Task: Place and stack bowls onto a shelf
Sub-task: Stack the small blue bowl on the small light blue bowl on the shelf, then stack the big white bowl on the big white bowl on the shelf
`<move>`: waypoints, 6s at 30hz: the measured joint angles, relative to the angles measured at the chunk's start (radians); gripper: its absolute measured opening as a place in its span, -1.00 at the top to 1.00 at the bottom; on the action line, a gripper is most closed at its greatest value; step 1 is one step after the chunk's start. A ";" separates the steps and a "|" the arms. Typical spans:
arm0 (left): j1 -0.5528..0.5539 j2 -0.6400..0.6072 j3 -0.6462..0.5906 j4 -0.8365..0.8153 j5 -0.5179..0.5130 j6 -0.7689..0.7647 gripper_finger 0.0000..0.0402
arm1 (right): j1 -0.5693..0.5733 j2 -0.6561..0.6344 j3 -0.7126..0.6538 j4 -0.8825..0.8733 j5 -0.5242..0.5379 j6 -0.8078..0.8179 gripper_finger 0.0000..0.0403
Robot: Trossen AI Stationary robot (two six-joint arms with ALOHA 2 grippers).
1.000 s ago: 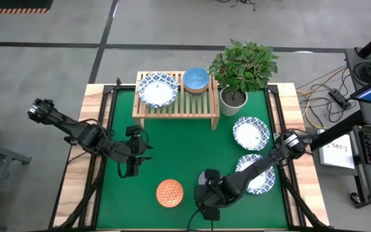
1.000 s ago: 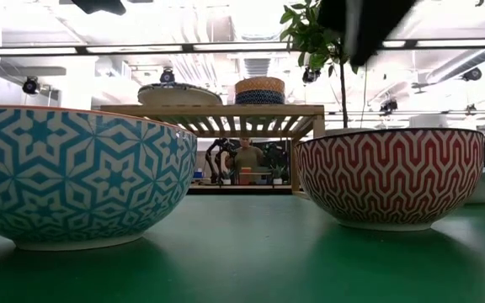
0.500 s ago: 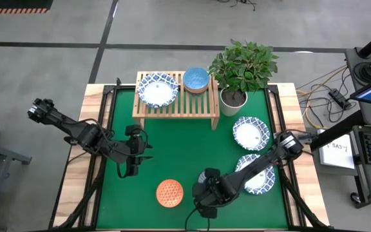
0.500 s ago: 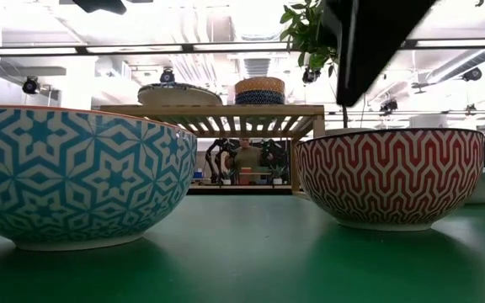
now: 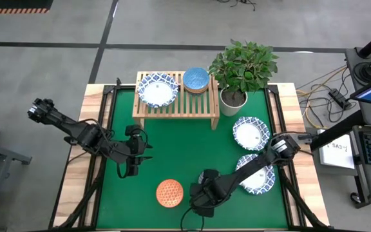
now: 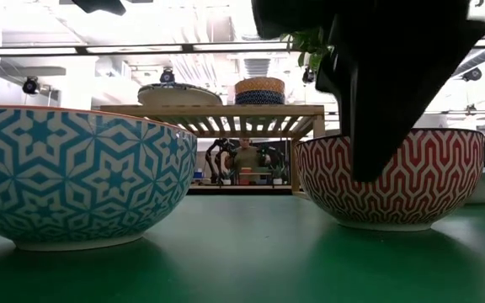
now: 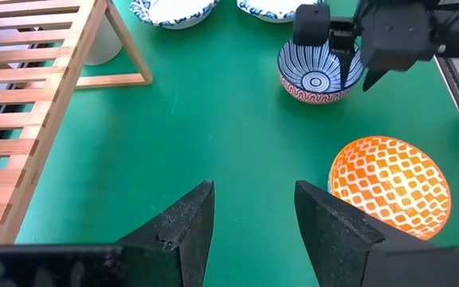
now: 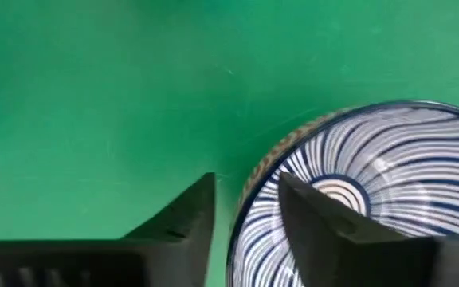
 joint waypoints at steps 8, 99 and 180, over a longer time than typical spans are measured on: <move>0.000 0.000 0.000 0.004 -0.016 0.006 0.21 | -0.006 -0.015 0.001 0.010 -0.029 -0.068 0.92; -0.004 0.000 0.000 -0.004 -0.158 0.067 0.21 | -0.761 -0.112 0.610 -0.260 0.375 -0.575 0.65; -0.004 0.000 -0.042 0.005 -0.158 -0.015 0.21 | -0.712 -0.085 0.602 -0.128 0.462 -0.571 0.96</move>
